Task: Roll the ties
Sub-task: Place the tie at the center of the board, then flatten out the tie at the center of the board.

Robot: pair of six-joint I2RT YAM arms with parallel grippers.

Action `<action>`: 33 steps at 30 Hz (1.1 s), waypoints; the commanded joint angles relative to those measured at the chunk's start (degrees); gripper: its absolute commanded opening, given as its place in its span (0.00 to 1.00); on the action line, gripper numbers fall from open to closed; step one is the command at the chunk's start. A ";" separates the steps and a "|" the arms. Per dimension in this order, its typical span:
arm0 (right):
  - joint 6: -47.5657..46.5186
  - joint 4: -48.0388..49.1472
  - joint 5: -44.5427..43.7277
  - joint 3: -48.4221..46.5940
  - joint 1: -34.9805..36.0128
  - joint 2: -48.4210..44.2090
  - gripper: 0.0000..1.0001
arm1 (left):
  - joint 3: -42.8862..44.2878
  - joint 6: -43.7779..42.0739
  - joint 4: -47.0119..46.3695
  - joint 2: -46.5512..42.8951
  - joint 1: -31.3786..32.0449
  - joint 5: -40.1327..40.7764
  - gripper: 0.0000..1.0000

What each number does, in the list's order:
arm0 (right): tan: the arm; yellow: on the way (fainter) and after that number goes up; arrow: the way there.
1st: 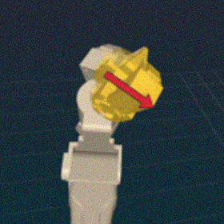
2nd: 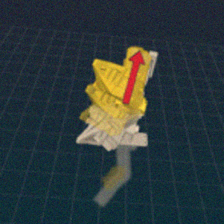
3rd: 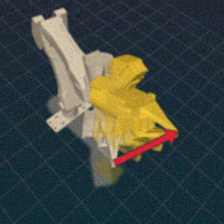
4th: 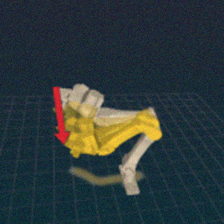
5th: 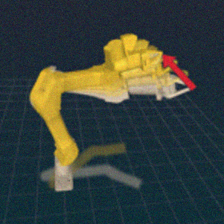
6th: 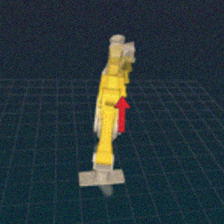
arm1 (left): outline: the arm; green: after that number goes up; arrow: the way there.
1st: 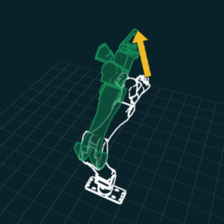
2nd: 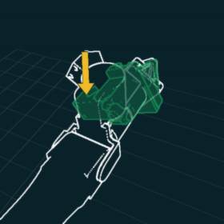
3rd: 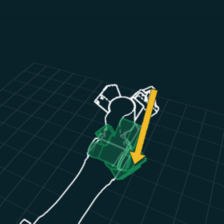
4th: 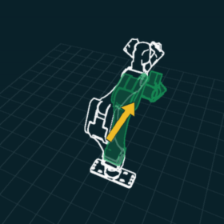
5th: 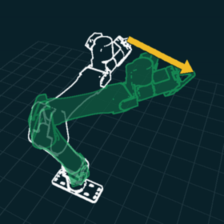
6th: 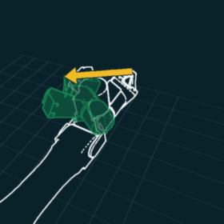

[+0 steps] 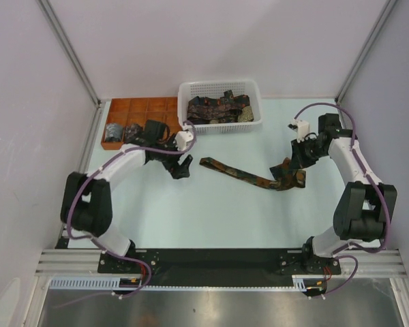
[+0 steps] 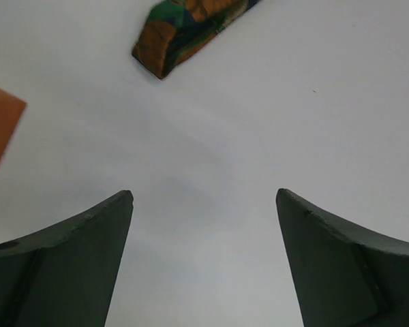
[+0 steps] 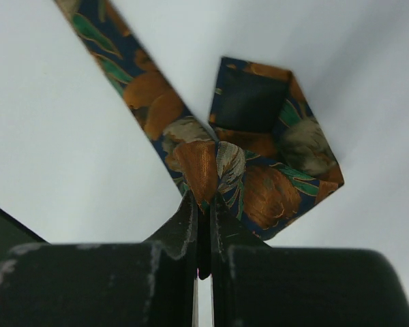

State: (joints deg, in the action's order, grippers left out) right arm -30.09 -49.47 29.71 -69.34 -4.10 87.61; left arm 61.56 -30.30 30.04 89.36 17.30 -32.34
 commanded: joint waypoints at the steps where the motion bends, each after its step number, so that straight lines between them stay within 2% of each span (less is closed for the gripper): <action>1: -0.07 -1.94 -3.26 -4.39 -1.96 2.38 0.00 | 9.79 -8.01 -3.94 7.39 4.48 3.23 0.92; 4: 0.82 -2.64 -3.52 -6.42 -2.05 4.93 0.00 | 13.05 -12.13 -3.59 12.49 7.12 6.05 0.89; 9: 1.43 -3.43 -3.96 -8.44 -2.05 8.62 0.00 | 13.68 -21.98 -3.41 17.59 11.08 11.32 0.80; 16: 1.17 -5.37 -4.84 -10.99 -2.14 10.65 0.00 | 14.11 -24.36 -10.18 22.43 13.99 16.78 0.72; 19: 0.47 -5.98 -5.72 -11.87 -2.14 10.65 0.00 | 15.69 -24.45 -10.71 23.92 14.43 17.39 0.59; 20: 0.21 -6.07 -5.89 -12.57 -2.14 10.74 0.00 | 16.04 -24.89 -10.62 24.71 14.60 17.66 0.49; 22: -0.50 -6.69 -6.33 -13.18 -2.14 11.08 0.00 | 16.14 -25.33 -10.71 25.16 14.95 18.18 0.39; 23: -0.93 -6.86 -6.34 -13.71 -2.14 11.26 0.00 | 16.14 -25.33 -10.62 25.33 14.96 18.80 0.30; 24: -1.37 -7.21 -6.51 -14.24 -2.23 11.52 0.00 | 16.05 -25.33 -10.62 25.42 14.96 19.15 0.24; 25: -2.25 -7.30 -6.69 -14.33 -2.14 11.79 0.00 | 16.22 -24.90 -9.40 25.34 14.96 19.33 0.17; 26: -2.95 -8.00 -6.86 -14.59 -2.14 12.31 0.00 | 16.31 -24.63 -8.08 25.34 14.96 18.98 0.07; 27: -3.74 -8.53 -7.12 -14.94 -2.14 12.67 0.00 | 16.49 -24.37 -6.68 24.29 14.96 18.72 0.02; 29: -6.12 -9.93 -8.09 -15.21 -2.14 13.46 0.00 | 16.05 -24.01 -0.10 22.09 14.96 16.79 0.00; 33: -10.34 -13.63 -7.22 -16.61 -1.36 14.43 0.00 | 11.33 -22.78 12.30 9.74 14.25 13.80 0.00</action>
State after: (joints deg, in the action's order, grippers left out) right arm -34.89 -58.08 22.83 -82.85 -6.07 101.21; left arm 76.01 -54.00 28.36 111.94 31.90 -14.46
